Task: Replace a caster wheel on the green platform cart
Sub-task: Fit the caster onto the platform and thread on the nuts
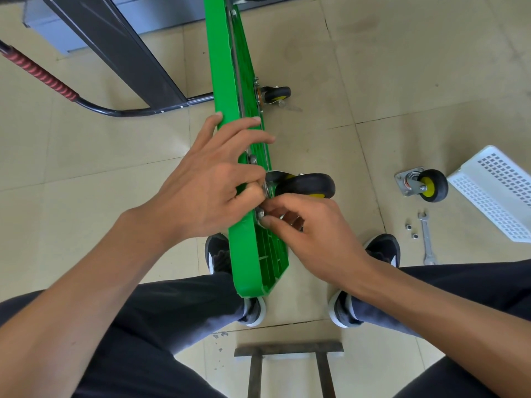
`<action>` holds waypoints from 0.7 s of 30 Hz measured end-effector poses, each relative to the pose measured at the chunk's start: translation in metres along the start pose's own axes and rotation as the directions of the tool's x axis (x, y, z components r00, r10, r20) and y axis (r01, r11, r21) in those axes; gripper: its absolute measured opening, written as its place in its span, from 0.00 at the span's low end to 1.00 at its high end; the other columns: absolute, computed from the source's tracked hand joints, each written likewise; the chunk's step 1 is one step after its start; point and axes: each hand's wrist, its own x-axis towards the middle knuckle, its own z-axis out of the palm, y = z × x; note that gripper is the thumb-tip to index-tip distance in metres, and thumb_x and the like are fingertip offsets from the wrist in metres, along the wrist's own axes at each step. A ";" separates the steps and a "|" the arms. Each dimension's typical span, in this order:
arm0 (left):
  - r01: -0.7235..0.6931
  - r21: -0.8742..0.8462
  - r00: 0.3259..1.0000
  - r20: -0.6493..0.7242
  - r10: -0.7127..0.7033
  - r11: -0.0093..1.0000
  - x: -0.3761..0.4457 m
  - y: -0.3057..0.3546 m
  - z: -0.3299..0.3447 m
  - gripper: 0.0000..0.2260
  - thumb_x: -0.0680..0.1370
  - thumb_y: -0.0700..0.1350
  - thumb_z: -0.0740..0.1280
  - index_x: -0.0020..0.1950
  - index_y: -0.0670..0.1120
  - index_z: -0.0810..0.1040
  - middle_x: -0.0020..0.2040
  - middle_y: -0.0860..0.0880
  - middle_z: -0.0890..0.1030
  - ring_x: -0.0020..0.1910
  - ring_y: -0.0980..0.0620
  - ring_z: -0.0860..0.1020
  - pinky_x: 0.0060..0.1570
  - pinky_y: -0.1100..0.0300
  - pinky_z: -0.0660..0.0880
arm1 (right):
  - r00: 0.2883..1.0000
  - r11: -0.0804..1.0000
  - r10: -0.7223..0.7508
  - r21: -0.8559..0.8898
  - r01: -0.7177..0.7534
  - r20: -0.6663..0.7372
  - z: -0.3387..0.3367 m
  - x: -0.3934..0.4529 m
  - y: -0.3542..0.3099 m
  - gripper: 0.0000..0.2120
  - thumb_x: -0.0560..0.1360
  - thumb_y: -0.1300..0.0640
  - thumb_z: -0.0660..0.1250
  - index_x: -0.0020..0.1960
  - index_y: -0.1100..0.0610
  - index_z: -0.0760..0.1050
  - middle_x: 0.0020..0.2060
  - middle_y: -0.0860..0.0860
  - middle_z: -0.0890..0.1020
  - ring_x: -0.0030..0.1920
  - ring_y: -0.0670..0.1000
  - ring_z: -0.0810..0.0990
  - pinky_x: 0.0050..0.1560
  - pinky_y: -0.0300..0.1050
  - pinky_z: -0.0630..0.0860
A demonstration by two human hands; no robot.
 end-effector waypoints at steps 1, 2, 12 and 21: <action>0.001 -0.001 1.000 -0.001 -0.001 1.000 0.000 0.000 0.000 0.15 0.76 0.47 0.58 0.39 0.50 0.83 0.70 0.49 0.74 0.76 0.48 0.63 0.73 0.37 0.53 | 1.000 1.000 0.000 -0.016 0.000 -0.006 0.000 0.000 0.000 0.04 0.78 0.53 0.71 0.48 0.53 0.83 0.39 0.42 0.82 0.41 0.43 0.79 0.40 0.39 0.74; 0.001 -0.003 1.000 -0.001 -0.001 1.000 0.000 0.001 0.000 0.15 0.75 0.47 0.58 0.39 0.50 0.83 0.70 0.49 0.74 0.76 0.48 0.63 0.73 0.37 0.53 | 1.000 1.000 0.003 -0.023 -0.003 -0.010 0.000 0.000 0.000 0.06 0.78 0.52 0.70 0.47 0.52 0.83 0.37 0.42 0.82 0.40 0.43 0.79 0.39 0.40 0.73; 0.004 0.000 1.000 0.003 -0.004 1.000 0.000 0.001 0.000 0.15 0.76 0.47 0.58 0.40 0.49 0.84 0.70 0.49 0.74 0.76 0.47 0.63 0.73 0.37 0.53 | 0.998 0.999 0.048 0.001 -0.048 -0.049 -0.003 -0.007 -0.003 0.03 0.79 0.52 0.69 0.49 0.51 0.80 0.36 0.39 0.79 0.37 0.44 0.78 0.37 0.38 0.71; -0.002 -0.006 1.000 0.000 0.002 1.000 0.000 0.001 0.000 0.15 0.75 0.47 0.58 0.38 0.49 0.83 0.70 0.48 0.74 0.76 0.47 0.63 0.73 0.36 0.54 | 1.000 0.999 -0.028 -0.015 0.028 -0.003 -0.002 -0.002 0.000 0.04 0.76 0.58 0.73 0.50 0.54 0.81 0.44 0.44 0.81 0.43 0.43 0.78 0.43 0.39 0.75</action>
